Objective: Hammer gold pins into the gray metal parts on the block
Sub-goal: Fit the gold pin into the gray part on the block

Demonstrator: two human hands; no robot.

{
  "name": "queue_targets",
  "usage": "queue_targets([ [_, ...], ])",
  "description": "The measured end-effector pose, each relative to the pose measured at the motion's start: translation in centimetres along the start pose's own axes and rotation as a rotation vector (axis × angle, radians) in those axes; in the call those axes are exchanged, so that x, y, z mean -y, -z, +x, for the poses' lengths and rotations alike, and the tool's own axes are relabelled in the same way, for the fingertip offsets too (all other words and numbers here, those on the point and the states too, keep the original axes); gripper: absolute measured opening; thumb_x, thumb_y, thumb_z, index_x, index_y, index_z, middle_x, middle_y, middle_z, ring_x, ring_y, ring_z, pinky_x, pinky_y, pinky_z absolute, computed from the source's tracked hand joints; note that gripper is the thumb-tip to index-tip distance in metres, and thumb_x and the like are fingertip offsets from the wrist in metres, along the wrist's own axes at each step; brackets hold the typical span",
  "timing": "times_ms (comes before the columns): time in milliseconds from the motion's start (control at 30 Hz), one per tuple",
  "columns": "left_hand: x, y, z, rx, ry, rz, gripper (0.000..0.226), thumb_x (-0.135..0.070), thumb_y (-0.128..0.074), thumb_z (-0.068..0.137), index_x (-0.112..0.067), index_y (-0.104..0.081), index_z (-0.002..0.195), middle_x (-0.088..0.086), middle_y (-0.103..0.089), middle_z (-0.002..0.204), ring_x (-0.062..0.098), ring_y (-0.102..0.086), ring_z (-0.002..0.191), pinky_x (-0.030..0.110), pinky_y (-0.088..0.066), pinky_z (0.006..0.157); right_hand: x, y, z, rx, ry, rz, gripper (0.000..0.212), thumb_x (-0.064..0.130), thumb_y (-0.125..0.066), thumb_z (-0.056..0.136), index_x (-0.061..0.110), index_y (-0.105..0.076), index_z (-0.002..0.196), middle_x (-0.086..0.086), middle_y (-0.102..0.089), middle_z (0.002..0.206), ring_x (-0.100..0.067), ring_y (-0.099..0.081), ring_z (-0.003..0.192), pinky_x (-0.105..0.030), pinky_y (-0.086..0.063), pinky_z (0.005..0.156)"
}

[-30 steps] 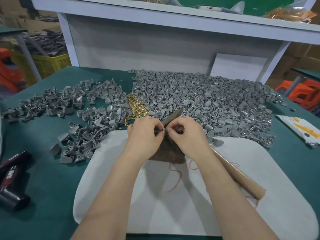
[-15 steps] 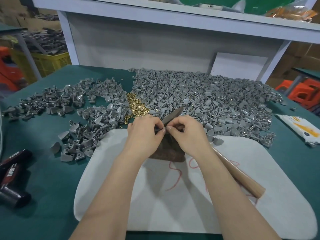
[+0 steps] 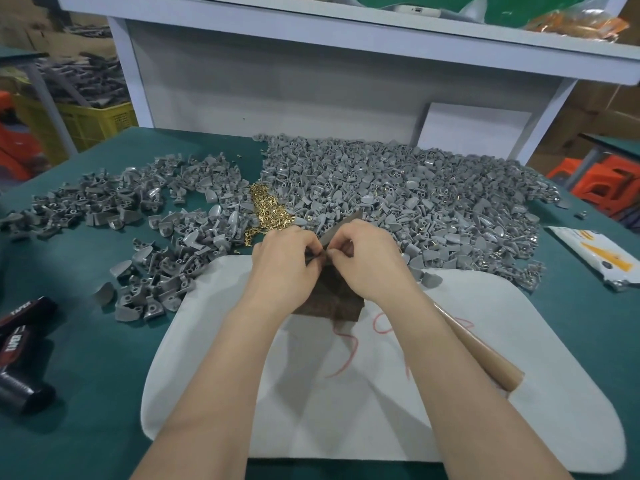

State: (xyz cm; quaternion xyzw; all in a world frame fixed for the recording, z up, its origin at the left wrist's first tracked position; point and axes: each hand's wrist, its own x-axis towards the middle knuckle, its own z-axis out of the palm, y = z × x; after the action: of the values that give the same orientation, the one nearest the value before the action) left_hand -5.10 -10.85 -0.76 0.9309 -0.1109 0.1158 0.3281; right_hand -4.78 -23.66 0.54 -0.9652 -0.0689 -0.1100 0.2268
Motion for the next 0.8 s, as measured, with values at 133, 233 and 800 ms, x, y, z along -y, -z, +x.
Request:
queue_targets([
  [133,0.0,0.0,0.0,-0.007,-0.003,-0.006,0.007,-0.021,-0.063,0.087,-0.017,-0.068,0.091,-0.002,-0.063,0.101,0.026,-0.050,0.106,0.042,-0.041,0.092,0.0,0.0,0.0,-0.003,-0.004,-0.007,0.005,0.019,-0.060,0.088,0.020,-0.062,0.084,0.004,-0.049,0.088,-0.022,-0.055,0.092,-0.033,-0.044,0.082],
  [233,0.1,-0.1,0.0,-0.024,-0.003,-0.009,0.006,-0.023,-0.064,0.087,-0.019,-0.068,0.089,-0.003,-0.062,0.099,0.025,-0.050,0.105,0.041,-0.041,0.091,-0.7,0.0,-0.2,0.008,-0.007,0.054,0.008,0.019,-0.061,0.088,0.020,-0.069,0.090,0.004,-0.057,0.088,-0.018,-0.056,0.090,-0.028,-0.043,0.079],
  [800,0.2,-0.1,0.0,-0.019,-0.003,-0.003,0.007,-0.024,-0.064,0.087,-0.019,-0.068,0.087,0.000,-0.062,0.099,0.027,-0.051,0.104,0.043,-0.042,0.091,-1.3,-0.8,-0.7,-0.124,0.059,0.133,0.011,0.019,-0.063,0.087,0.017,-0.070,0.096,0.000,-0.058,0.093,-0.017,-0.056,0.089,-0.037,-0.045,0.084],
])
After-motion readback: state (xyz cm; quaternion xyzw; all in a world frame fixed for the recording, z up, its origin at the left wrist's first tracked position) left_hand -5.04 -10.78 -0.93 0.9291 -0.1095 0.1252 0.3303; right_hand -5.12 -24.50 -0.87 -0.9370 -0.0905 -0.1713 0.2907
